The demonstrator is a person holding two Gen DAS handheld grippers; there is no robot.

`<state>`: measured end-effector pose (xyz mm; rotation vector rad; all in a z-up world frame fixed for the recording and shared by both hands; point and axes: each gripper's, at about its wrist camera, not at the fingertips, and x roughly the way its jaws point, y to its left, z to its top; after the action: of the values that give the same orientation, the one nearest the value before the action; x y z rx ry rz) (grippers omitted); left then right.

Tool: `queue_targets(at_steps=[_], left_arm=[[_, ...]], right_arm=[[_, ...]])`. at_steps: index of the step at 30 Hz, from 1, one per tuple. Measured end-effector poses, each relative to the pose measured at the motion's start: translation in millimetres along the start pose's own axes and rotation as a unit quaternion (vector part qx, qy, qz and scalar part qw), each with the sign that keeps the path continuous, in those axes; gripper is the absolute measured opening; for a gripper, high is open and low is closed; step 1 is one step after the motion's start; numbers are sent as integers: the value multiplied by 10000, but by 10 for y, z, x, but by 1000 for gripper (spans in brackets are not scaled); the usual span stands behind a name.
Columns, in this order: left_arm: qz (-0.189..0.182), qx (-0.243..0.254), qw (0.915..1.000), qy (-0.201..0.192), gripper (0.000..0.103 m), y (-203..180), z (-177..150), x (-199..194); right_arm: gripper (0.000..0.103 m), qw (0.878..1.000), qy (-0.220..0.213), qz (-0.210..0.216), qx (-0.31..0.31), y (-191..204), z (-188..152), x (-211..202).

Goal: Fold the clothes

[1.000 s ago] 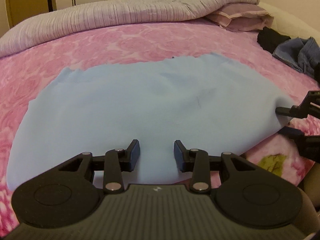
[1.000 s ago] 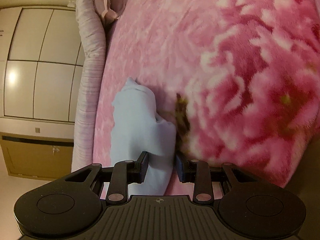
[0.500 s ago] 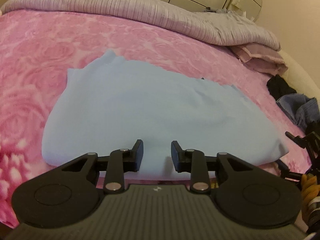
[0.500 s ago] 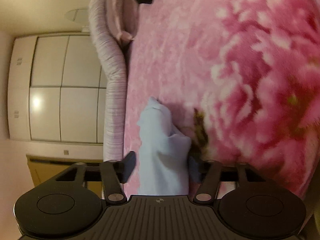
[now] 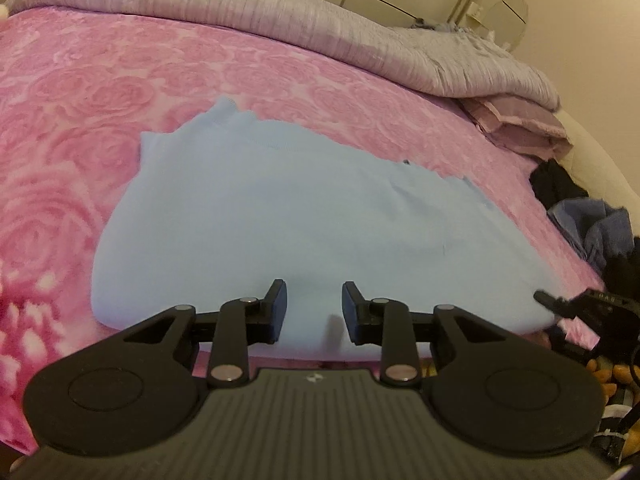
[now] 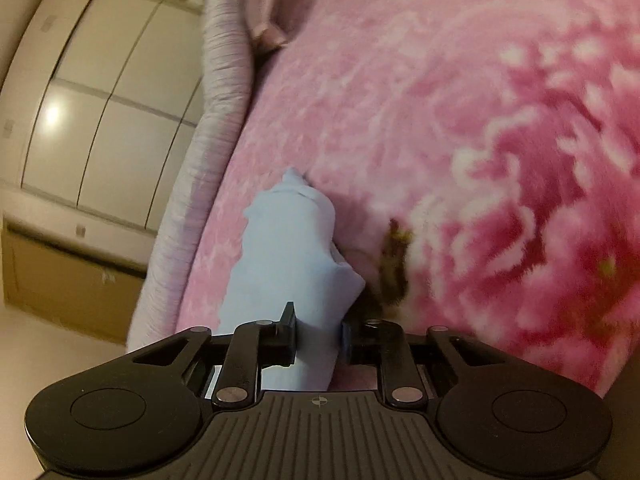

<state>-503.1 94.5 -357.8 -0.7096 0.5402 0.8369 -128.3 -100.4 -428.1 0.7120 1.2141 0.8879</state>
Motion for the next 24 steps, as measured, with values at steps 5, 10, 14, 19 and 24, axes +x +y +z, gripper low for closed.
queue_targets(at_steps=[5,10,14,19,24], left_arm=[[158,-330,9993,-100,27,214,86,-49],[52,-778,9969,-109,25,486,112,-132],[-149,-1101,9937,-125,25,642,96,-213],[-521,-1658,9846,-164,25,852,31,-292],[-792,-2038,9757,-124,25,1027,-12,-323]], right_arm=[[21,9989,16,-338,-326,93,1,80],[13,9304,-138,-1339,-3409,846,-344,142],[12,7774,-728,-1124,-6145,1472,-1154,165],[12,6148,-107,-121,-7885,1580,-2306,302],[22,5534,702,69,-8299,1353,-2890,541]])
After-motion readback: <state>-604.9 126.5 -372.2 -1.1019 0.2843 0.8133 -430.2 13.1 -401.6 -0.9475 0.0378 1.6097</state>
